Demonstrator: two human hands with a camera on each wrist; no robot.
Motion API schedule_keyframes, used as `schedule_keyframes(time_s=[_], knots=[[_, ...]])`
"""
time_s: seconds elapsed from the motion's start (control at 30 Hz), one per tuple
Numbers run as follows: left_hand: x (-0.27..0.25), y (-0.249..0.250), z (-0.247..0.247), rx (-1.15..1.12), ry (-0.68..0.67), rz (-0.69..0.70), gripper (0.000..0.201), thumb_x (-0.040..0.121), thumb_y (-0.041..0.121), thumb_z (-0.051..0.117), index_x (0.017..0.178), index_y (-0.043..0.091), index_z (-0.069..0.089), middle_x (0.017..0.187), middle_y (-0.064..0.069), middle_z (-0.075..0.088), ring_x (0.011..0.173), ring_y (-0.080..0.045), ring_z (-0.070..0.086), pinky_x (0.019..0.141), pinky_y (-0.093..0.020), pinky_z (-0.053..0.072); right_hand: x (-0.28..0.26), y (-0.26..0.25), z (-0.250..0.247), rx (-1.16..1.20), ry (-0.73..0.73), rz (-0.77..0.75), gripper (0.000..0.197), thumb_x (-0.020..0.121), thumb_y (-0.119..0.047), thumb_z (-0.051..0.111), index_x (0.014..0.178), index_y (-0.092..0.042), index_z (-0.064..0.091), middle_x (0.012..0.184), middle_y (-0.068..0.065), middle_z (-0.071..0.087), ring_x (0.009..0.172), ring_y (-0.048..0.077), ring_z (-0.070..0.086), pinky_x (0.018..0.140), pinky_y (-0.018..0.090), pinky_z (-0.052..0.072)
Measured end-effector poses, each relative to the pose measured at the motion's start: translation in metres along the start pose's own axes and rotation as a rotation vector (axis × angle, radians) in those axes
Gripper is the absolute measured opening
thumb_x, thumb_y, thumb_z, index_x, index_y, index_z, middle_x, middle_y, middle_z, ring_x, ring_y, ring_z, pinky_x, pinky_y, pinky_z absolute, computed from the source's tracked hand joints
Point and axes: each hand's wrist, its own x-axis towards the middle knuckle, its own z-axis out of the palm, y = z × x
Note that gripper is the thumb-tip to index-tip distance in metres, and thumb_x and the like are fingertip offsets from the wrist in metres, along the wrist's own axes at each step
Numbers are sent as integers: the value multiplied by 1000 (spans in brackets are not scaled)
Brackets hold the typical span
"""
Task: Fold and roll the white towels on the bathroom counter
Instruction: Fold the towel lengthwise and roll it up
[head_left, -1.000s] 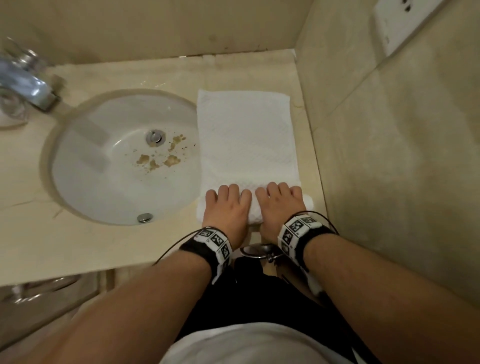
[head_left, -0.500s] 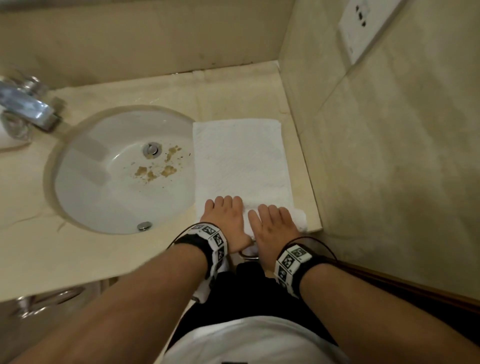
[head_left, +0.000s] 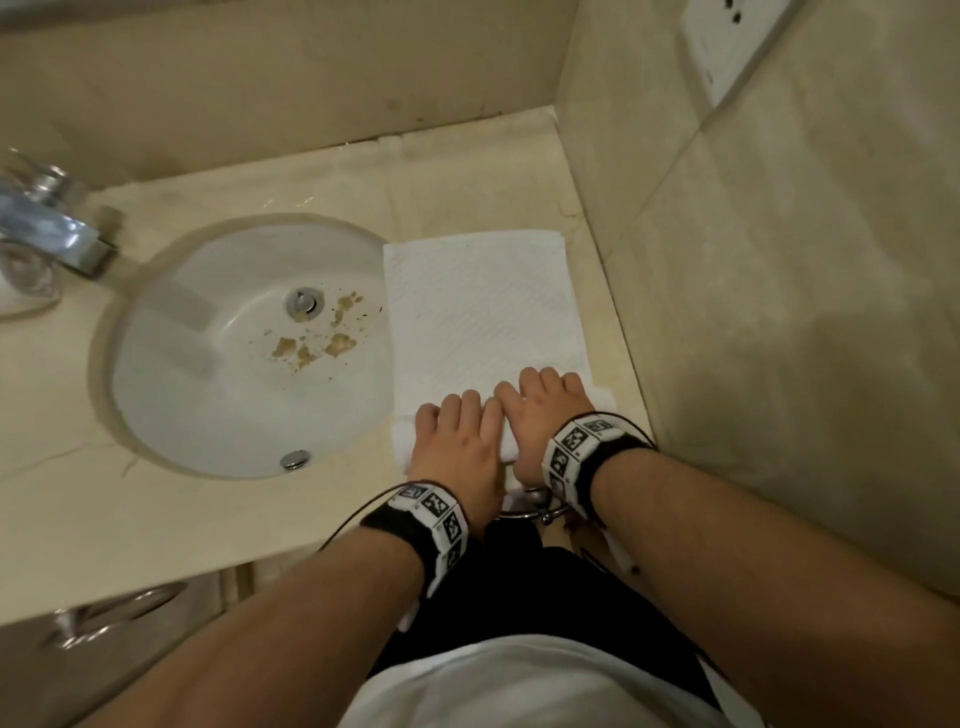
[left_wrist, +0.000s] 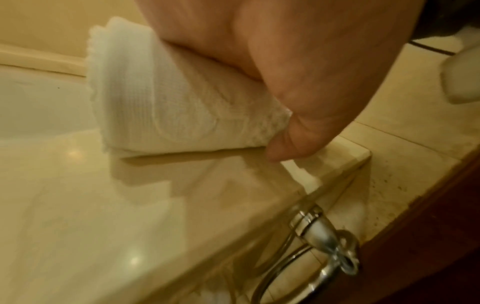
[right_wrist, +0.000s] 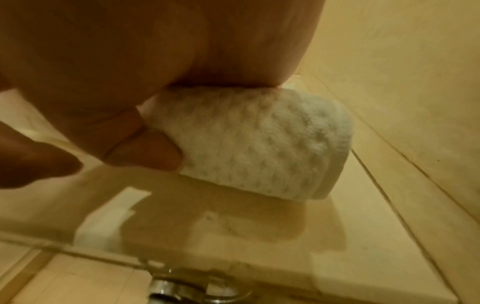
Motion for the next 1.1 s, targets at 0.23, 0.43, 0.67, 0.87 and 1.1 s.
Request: schedule_keyframes(time_s=[0.23, 0.43, 0.67, 0.87, 1.1], knots=[[28, -8, 1, 22, -50, -38, 65, 66, 45, 69, 119, 19, 40, 114, -6, 44, 101, -28, 41, 88, -45, 33, -4, -3, -5, -32, 153, 6, 63, 60, -42, 61, 115, -19, 43, 112, 5, 42, 100, 27, 42, 89, 41, 34], [41, -13, -3, -12, -53, -57, 62, 66, 39, 69, 116, 21, 37, 117, -5, 43, 106, -29, 42, 88, -45, 34, -17, -3, 24, -16, 219, -2, 94, 42, -40, 75, 126, -7, 50, 119, 18, 50, 100, 36, 49, 91, 48, 32], [64, -33, -19, -171, -137, -62, 77, 61, 72, 65, 117, 26, 40, 117, -1, 48, 110, -26, 45, 95, -45, 40, 21, 8, -19, -17, 14, 3, 74, 61, -41, 69, 127, -25, 39, 120, 4, 43, 109, 27, 41, 93, 44, 33], [50, -37, -13, -14, -9, -85, 72, 57, 44, 75, 116, 18, 44, 109, -8, 48, 98, -31, 45, 82, -44, 37, 58, 20, -57, 62, -227, -9, 82, 58, -58, 46, 131, -22, 42, 129, 7, 48, 119, 29, 44, 101, 46, 32], [79, -50, -27, -30, -111, -79, 77, 69, 50, 77, 128, 21, 36, 125, -9, 48, 115, -32, 45, 92, -46, 38, 56, 19, -56, -18, -45, -44, 82, 56, -68, 32, 121, -19, 42, 120, 6, 44, 110, 28, 42, 96, 43, 31]])
